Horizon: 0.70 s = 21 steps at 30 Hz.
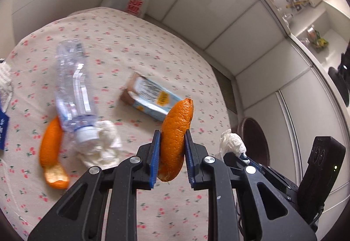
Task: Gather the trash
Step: 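Carry the peel and tissue over the brown bin and open both grippers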
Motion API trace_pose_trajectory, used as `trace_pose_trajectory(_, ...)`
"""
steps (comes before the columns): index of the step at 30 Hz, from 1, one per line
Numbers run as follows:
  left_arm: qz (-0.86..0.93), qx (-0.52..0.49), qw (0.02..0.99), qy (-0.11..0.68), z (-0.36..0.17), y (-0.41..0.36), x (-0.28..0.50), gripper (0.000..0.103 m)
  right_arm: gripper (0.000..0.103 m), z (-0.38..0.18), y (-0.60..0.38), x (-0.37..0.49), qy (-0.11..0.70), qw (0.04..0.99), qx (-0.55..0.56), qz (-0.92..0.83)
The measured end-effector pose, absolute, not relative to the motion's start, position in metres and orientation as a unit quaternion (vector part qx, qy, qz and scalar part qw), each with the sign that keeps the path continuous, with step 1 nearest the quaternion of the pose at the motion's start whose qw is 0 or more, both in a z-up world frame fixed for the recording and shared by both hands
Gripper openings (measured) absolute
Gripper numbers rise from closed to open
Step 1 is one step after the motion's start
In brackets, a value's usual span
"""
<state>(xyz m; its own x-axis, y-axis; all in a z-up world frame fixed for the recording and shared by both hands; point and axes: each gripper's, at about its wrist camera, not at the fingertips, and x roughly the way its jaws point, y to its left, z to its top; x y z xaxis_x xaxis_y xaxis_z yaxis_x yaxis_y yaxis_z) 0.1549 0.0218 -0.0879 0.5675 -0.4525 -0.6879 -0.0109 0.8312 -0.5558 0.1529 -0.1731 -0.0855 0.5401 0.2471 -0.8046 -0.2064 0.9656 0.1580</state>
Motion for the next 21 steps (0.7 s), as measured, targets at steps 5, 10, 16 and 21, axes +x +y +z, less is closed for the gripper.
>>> trace_pose_trajectory(5,-0.162,-0.246,0.843,0.451,-0.08,-0.02,0.165,0.021,0.021,-0.075,-0.219,0.153,0.446,0.89,0.046,0.087)
trace_pose_trajectory(10,-0.193,-0.231,0.837,0.457,-0.073,-0.066,0.175,0.021,0.021,-0.064,-0.268,0.153,0.43,0.899,0.071,0.042)
trace_pose_trajectory(16,-0.229,-0.206,0.832,0.462,-0.066,-0.123,0.184,0.021,0.021,-0.054,-0.341,0.158,0.403,0.908,0.103,-0.049)
trace_pose_trajectory(21,-0.254,-0.186,0.83,0.46,-0.059,-0.163,0.191,0.021,0.021,-0.05,-0.383,0.158,0.382,0.911,0.106,-0.111)
